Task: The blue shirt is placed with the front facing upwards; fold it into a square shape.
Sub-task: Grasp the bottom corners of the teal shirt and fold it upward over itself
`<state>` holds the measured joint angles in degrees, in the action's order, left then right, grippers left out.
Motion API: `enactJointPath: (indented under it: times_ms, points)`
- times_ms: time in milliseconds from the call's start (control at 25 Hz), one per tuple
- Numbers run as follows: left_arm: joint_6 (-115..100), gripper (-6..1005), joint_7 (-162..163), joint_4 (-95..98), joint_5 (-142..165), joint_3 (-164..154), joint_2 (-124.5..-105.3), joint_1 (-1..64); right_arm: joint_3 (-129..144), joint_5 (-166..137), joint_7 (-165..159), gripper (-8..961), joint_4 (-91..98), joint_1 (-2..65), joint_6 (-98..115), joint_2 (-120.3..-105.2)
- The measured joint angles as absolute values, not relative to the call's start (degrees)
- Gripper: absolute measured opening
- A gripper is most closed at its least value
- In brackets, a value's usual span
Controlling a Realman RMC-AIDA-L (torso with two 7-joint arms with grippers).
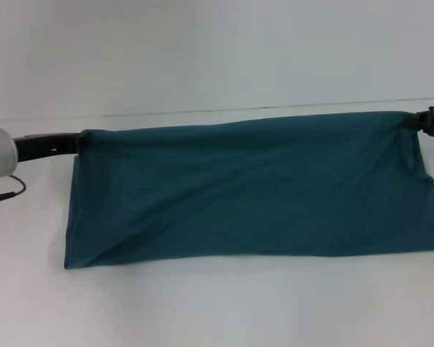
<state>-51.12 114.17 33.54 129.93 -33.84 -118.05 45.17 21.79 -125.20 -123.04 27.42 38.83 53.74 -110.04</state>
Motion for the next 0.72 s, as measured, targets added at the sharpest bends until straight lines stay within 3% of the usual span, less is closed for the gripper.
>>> enactJointPath:
  times_ms: [160, 360, 560, 720]
  points:
    - [-48.6, 140, 109.8, 32.7, 129.9, -33.8, -118.81, 46.0, 22.6, -125.2, -122.6, 106, 27.3, 39.7, 50.5, -110.73]
    - [-42.6, 164, 104.8, 32.9, 129.9, -33.8, -121.32, 46.3, 22.9, -125.1, -119.7, 107, 27.5, 40.9, 44.6, -112.52]
    - [-41.1, 188, 103.2, 33.4, 129.9, -33.9, -122.07, 46.4, 23.1, -125.1, -117.0, 303, 27.6, 41.6, 42.4, -113.47]
    - [-44.1, 208, 105.8, 37.2, 130.5, -34.4, -122.41, 44.5, 23.1, -124.8, -111.4, 388, 30.6, 41.2, 45.0, -114.83]
